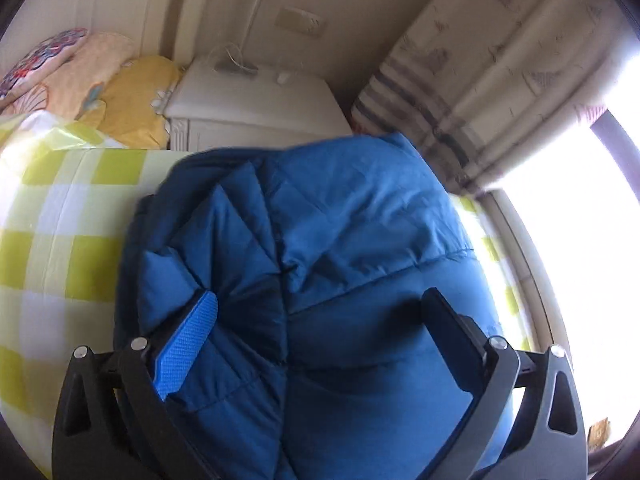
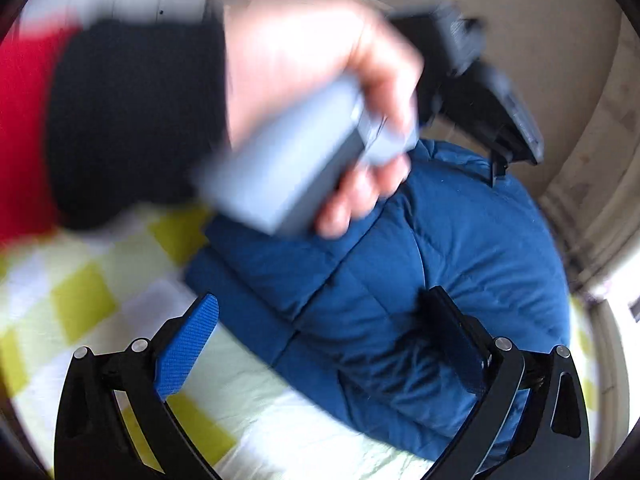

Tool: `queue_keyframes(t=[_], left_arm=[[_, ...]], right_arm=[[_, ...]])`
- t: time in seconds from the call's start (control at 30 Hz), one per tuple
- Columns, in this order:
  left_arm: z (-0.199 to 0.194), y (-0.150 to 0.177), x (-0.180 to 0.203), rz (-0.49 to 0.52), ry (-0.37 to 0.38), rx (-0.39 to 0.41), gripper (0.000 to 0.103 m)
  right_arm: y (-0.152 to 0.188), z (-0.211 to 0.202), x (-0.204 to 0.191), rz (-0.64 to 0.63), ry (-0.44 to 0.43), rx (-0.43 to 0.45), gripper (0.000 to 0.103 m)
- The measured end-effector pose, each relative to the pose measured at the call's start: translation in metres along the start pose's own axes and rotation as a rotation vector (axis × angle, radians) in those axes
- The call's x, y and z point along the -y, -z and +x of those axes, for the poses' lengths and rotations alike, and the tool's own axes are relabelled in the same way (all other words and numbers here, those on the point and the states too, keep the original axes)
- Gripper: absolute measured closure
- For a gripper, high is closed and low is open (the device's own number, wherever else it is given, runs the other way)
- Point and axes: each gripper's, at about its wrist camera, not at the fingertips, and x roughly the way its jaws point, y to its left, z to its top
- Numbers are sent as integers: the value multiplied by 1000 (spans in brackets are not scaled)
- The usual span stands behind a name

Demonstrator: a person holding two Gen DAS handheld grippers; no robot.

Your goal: Fold large clothes

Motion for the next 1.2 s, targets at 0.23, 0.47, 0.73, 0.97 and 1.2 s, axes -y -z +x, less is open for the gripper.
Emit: queue_keyframes(t=[0.23,0.47,0.73,0.97,1.2], left_arm=[[-72,10,-12,-111,-234,157,3],[-197,52,78,211,-741,495,2],[-233,164,130,185,-668,621,2],[-227,237,148,241,-569,583,2],[-242,258,146,220,-563,595,2]], right_arm=[[32,-70,49,269,-55,61,4],[12,-162,104,439,219,179,4],[35,-207,82,467,359,231,4],[47,-225,51,418,370,221,4],[41,-229,39,391,365,233,4]])
